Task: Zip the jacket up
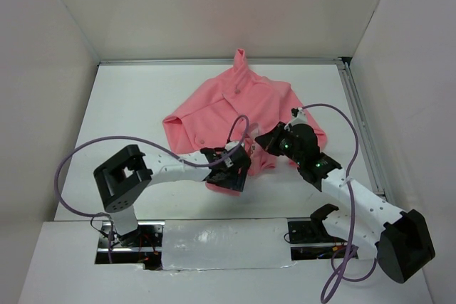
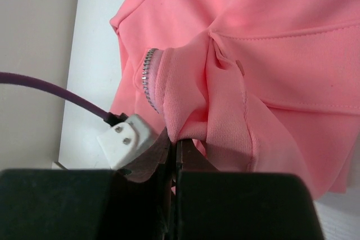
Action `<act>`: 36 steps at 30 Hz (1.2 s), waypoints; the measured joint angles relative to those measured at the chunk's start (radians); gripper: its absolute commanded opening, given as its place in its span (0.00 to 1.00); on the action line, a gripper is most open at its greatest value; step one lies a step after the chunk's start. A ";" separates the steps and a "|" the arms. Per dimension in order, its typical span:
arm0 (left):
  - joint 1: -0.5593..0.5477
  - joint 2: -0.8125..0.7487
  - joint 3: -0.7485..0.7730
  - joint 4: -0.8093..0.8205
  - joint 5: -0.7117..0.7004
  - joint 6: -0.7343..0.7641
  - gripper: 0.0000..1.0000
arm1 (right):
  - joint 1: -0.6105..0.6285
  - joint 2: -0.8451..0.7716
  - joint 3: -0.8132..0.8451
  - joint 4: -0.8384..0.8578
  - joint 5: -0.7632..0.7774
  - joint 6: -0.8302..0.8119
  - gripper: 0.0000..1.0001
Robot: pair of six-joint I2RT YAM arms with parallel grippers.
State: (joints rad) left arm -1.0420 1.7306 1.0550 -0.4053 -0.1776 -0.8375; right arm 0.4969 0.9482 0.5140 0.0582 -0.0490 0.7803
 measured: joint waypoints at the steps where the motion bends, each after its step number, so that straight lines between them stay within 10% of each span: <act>1: -0.005 0.016 0.014 -0.013 -0.012 0.002 0.84 | 0.000 -0.001 0.000 0.000 0.000 -0.002 0.00; 10: -0.036 0.108 0.125 -0.111 -0.085 0.022 0.48 | 0.000 -0.003 0.000 0.000 -0.007 -0.010 0.00; 15: -0.037 0.102 0.109 -0.059 -0.061 0.051 0.00 | 0.000 -0.003 0.000 0.000 -0.007 -0.013 0.00; 26: -0.033 -0.003 0.023 0.034 0.014 0.133 0.00 | -0.029 -0.037 0.000 -0.022 -0.034 -0.031 0.00; 36: 0.023 -0.460 -0.020 0.170 -0.066 0.071 0.00 | -0.114 -0.248 -0.068 0.002 -0.220 -0.060 0.00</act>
State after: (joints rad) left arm -1.0195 1.2709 1.0351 -0.2356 -0.2436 -0.7662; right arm 0.3832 0.7002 0.4465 0.0597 -0.2691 0.7208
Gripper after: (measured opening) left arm 0.052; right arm 0.038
